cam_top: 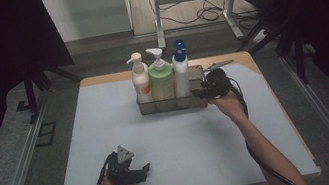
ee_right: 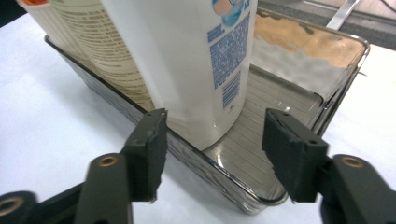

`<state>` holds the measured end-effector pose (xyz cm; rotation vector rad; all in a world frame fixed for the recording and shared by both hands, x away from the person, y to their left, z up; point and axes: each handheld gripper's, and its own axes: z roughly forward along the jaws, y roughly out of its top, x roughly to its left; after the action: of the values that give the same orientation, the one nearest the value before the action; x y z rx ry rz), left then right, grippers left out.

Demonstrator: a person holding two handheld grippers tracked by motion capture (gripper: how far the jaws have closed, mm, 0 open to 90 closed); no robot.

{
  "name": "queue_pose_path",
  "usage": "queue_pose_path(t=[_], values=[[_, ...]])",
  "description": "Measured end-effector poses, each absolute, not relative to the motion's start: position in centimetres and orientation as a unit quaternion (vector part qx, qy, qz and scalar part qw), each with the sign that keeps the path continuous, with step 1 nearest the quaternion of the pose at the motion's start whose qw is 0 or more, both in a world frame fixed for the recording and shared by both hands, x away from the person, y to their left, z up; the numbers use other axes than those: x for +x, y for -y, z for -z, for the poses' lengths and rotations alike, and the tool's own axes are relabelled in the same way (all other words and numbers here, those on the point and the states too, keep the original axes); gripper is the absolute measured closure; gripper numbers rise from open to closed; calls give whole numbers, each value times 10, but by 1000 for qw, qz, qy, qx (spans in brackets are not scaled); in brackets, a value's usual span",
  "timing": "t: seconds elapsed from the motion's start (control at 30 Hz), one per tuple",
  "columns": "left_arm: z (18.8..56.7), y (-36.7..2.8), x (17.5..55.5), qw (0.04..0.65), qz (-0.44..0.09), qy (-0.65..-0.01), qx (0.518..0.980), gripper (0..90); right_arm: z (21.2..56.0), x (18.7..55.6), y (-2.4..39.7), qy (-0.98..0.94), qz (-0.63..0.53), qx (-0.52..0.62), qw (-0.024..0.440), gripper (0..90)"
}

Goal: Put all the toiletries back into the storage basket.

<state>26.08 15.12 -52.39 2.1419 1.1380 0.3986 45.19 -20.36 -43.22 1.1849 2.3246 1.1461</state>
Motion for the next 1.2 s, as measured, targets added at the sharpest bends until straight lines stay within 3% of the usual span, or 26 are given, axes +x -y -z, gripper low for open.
queue_pose_path(t=[0.27,1.2], values=[[524,-151,261,335,-153,-436,821,117,424,439,209,-813,-395,395,166,292],[524,-151,261,335,-154,-436,821,116,438,391,242,-825,-383,379,171,147]])
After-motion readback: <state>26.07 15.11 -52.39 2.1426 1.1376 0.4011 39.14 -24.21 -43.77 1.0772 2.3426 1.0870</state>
